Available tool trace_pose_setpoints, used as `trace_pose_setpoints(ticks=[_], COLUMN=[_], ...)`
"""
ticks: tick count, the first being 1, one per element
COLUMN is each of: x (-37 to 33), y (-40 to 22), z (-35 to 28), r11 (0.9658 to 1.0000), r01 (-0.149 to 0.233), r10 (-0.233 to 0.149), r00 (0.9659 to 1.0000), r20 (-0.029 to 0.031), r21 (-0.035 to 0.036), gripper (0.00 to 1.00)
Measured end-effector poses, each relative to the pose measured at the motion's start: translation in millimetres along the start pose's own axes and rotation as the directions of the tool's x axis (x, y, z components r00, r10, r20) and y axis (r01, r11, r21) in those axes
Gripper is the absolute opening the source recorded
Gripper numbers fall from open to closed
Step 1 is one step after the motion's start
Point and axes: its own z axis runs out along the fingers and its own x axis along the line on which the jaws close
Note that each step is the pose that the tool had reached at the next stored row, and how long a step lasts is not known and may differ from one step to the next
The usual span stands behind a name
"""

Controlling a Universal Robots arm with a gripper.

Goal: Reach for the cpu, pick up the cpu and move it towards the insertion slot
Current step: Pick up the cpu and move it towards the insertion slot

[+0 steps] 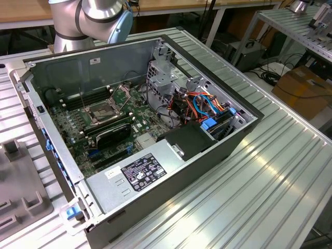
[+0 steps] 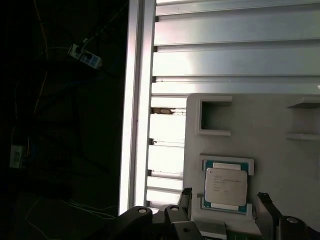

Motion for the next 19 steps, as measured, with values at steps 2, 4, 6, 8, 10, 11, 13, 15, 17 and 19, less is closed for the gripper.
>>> trace_pose_setpoints(ticks=[2, 4, 6, 8, 10, 11, 13, 15, 17, 19], x=[0.0, 0.1, -0.2, -1.1, -2.6, -3.2, -4.7, -5.4, -6.0, -6.4], y=[0.0, -0.1, -0.7, -0.8, -0.8, -0.9, -1.0, -1.0, -1.1, -1.3], z=[0.4, 0.6, 1.5, 1.9, 2.4, 2.6, 3.3, 4.1, 5.4, 11.0], r11=[1.0000, 1.0000, 1.0000, 1.0000, 1.0000, 1.0000, 1.0000, 1.0000, 1.0000, 1.0000], r01=[0.000, 0.000, 0.000, 0.000, 0.000, 0.000, 0.000, 0.000, 0.000, 0.000], r10=[0.000, 0.000, 0.000, 0.000, 0.000, 0.000, 0.000, 0.000, 0.000, 0.000], r00=[1.0000, 1.0000, 1.0000, 1.0000, 1.0000, 1.0000, 1.0000, 1.0000, 1.0000, 1.0000], r20=[0.0002, 0.0001, 0.0002, 0.0004, 0.0004, 0.0003, 0.0002, 0.0003, 0.0002, 0.0002], r21=[0.0009, 0.0013, 0.0018, 0.0018, 0.0021, 0.0023, 0.0025, 0.0031, 0.0032, 0.0032], gripper=[0.60, 0.60, 0.60, 0.60, 0.60, 0.60, 0.62, 0.67, 0.74, 0.74])
